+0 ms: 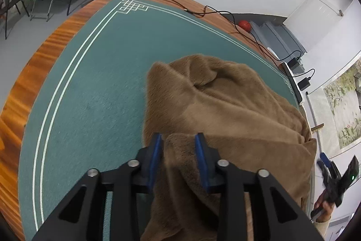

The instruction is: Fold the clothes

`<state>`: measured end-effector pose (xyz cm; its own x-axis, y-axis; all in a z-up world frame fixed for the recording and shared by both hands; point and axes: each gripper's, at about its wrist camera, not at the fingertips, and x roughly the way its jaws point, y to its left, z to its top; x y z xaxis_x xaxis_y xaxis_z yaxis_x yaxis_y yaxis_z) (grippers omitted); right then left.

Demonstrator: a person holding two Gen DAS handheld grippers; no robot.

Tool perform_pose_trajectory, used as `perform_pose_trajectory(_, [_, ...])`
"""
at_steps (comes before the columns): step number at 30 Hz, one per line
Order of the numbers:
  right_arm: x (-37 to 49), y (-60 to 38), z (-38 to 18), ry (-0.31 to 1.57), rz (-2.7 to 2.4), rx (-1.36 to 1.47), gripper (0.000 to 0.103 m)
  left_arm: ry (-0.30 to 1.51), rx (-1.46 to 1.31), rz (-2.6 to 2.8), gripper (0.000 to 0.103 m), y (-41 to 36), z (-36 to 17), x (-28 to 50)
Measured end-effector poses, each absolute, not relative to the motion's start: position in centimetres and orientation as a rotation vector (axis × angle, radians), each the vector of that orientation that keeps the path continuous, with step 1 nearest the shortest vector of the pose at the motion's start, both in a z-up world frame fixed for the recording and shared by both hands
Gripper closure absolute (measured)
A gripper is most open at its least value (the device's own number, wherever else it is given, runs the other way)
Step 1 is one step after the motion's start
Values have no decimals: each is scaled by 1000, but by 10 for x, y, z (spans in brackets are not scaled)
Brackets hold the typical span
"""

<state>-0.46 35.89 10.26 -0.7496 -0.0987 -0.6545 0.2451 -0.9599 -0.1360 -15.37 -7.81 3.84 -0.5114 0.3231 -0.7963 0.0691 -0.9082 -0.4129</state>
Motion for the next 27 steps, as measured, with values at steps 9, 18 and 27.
perform_pose_trajectory(9, [82,295,79,837,-2583,861,11,-689,-1452,2461,42,-74,34,-142])
perform_pose_trajectory(18, [47,308,53,1104,-2874,1014,11,-667,-1443,2433,31,-57,37,-136])
perform_pose_trajectory(27, [66,344,58,804,-2822,1164,11,-655,-1455,2403,25,-45,30,-144])
